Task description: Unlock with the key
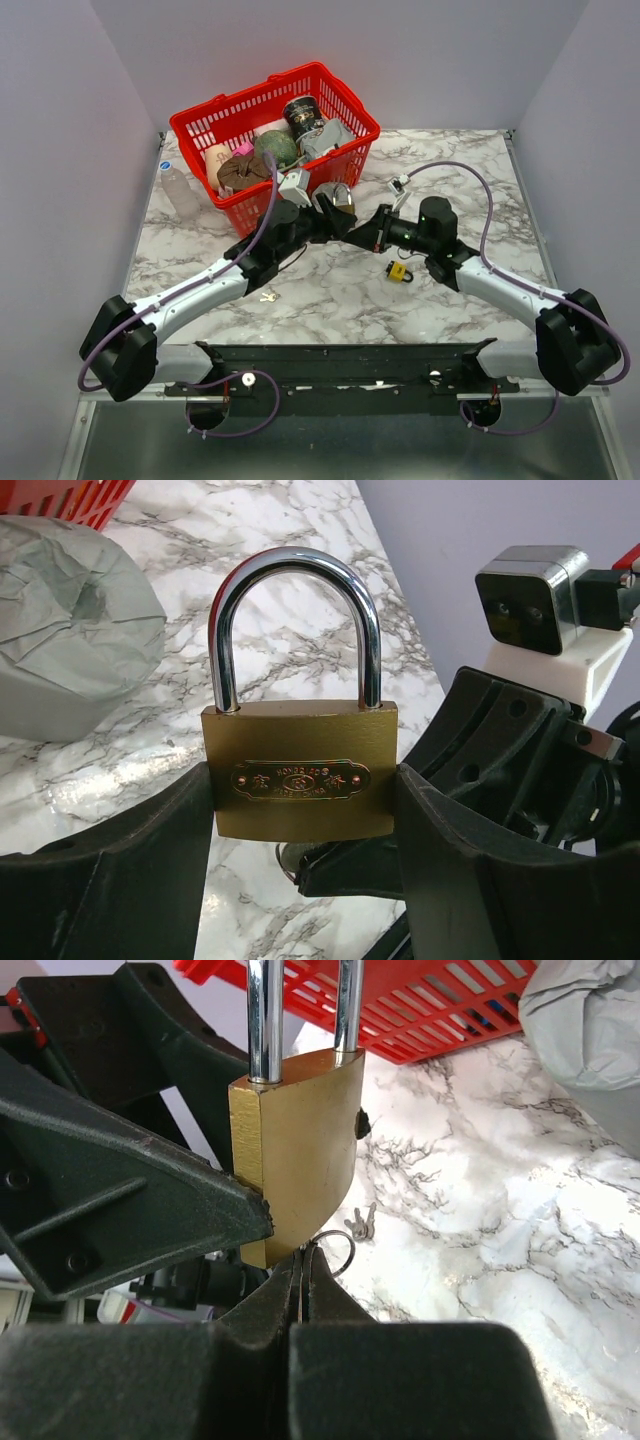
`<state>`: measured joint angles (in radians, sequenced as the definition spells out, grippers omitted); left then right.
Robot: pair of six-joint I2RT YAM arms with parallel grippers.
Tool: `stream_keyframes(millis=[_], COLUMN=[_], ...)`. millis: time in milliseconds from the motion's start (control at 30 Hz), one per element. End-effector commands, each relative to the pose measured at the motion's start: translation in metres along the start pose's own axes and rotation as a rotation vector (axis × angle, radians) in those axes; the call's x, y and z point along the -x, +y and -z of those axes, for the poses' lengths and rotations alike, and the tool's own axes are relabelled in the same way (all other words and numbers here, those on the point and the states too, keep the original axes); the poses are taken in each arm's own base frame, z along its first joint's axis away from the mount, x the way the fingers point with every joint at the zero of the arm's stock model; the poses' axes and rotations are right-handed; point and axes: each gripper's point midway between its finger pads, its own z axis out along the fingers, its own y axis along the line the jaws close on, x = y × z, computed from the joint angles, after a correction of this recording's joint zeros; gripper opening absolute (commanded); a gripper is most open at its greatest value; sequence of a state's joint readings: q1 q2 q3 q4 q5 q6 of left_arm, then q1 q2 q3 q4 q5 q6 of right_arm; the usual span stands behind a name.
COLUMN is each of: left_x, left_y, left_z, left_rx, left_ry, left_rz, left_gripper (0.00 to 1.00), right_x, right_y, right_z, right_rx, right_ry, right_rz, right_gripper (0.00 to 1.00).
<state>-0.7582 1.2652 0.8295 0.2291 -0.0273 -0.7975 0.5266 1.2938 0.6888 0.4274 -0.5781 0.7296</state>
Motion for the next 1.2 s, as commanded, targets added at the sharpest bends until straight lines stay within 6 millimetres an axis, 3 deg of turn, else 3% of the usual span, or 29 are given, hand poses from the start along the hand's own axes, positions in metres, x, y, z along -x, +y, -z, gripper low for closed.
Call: stream_keyframes(millis=[0, 533, 967, 1167], left_x=[-0.029, -0.02, -0.011, -0.015], left_y=[-0.01, -0.025, -0.055, -0.04], left_z=[0.014, 0.023, 0.037, 0.032], left_rx=[-0.072, -0.139, -0.289, -0.199], left_ry=[0.111, 0.073, 0.018, 0.04], left_rz=[-0.022, -0.04, -0.058, -0.066], left_gripper=[0.0, 0.0, 0.0, 0.0], right_x=[0.056, 0.052, 0.047, 0.049], right_y=[0.034, 0.042, 0.035, 0.033], right_z=[0.011, 0.021, 0.023, 0.027], right_rx=[0.128, 0.242, 0.264, 0.209], right_ry=[-0.184, -0.165, -0.144, -0.132], right_rz=[0.161, 0.159, 0.15, 0.221], right_gripper=[0.01, 0.01, 0.01, 0.04])
